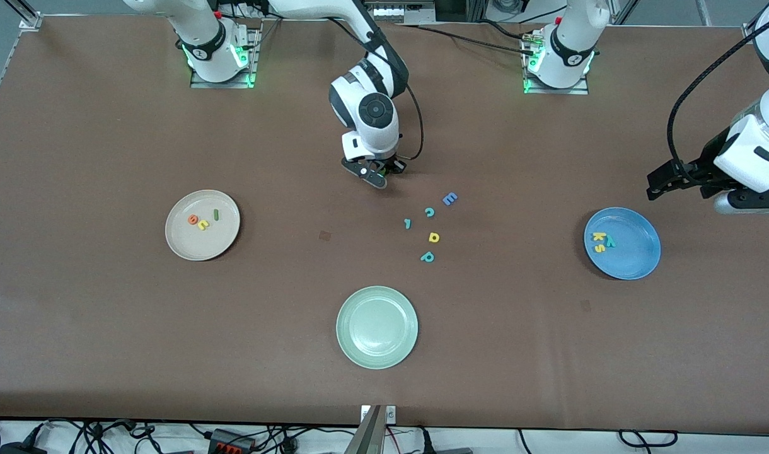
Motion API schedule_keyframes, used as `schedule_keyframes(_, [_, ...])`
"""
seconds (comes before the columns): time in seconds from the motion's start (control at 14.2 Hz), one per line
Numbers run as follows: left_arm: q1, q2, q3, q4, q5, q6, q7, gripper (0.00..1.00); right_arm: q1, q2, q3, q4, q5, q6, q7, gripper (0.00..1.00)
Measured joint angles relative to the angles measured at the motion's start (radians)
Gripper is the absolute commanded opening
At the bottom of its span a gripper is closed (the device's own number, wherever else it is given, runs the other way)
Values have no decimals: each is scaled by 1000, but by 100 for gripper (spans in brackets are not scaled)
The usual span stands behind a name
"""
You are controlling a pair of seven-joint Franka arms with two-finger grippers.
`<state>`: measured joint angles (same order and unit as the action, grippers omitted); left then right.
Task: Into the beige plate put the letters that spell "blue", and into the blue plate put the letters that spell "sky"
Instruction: 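Grasp the green b with the right gripper while the left arm withdraws, then carry the green b to the white plate and open the right gripper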
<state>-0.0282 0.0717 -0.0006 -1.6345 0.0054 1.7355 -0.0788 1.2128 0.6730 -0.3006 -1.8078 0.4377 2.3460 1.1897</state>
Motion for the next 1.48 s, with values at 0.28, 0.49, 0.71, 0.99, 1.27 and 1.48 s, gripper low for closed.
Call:
schedule_keyframes(0.28, [0, 0, 0, 0, 0, -1, 0, 100, -2, 0, -1, 0, 0, 0, -8, 19])
schedule_keyframes(0.49, [0, 0, 0, 0, 0, -1, 0, 100, -3, -1, -23, 5, 0, 3, -41, 19])
schedule_keyframes(0.71, [-1, 0, 0, 0, 0, -1, 0, 100, -3, -18, -101, 27, 0, -2, -103, 19])
schedule_keyframes(0.99, [-1, 0, 0, 0, 0, -2, 0, 100, -7, -48, -276, 40, -1, -118, -335, 19])
schedule_keyframes(1.27, [0, 0, 5, 0, 0, -7, -1, 100, -54, -50, -451, 37, -1, -302, -702, 19])
schedule_keyframes(1.48, [-1, 0, 5, 0, 0, -11, -1, 100, -161, -49, -485, 19, -1, -387, -944, 19])
